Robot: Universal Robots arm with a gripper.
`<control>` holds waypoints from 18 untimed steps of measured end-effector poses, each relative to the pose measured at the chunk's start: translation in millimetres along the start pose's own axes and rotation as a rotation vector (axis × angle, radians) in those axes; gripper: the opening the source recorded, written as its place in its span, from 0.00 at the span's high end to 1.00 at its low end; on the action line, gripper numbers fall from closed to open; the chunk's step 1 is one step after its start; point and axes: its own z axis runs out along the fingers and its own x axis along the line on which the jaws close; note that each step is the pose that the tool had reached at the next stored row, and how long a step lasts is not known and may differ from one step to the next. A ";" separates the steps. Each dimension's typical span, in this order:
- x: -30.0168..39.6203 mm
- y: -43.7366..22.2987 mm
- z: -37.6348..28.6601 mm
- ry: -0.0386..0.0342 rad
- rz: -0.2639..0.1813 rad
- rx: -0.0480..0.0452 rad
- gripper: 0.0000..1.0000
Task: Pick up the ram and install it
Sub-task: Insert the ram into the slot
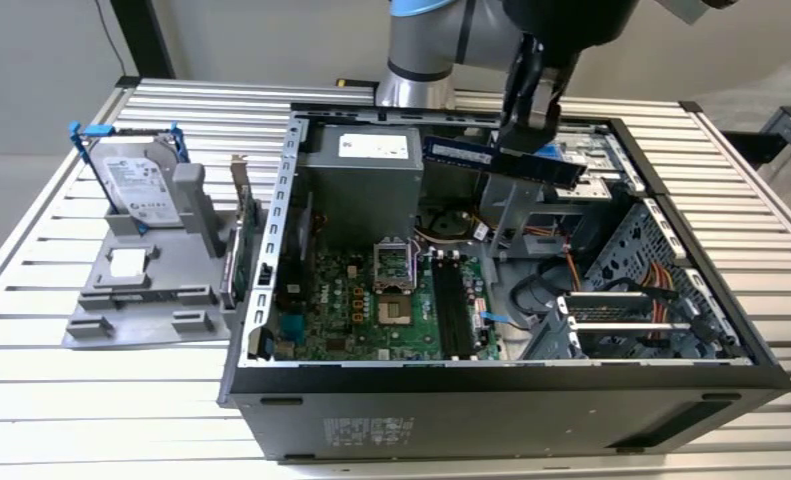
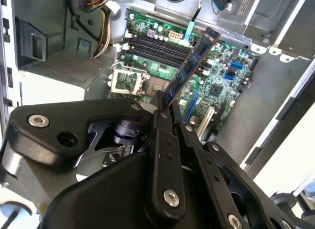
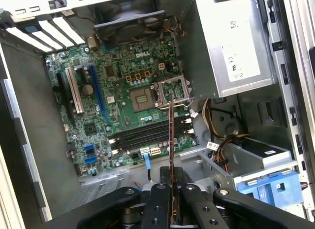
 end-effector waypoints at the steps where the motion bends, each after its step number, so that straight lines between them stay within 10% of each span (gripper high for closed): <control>1: 0.0 0.1 0.0 -0.0002 0.007 0.0006 1.00; 18: 0.4 1.4 0.0 -0.0021 0.080 0.0065 1.00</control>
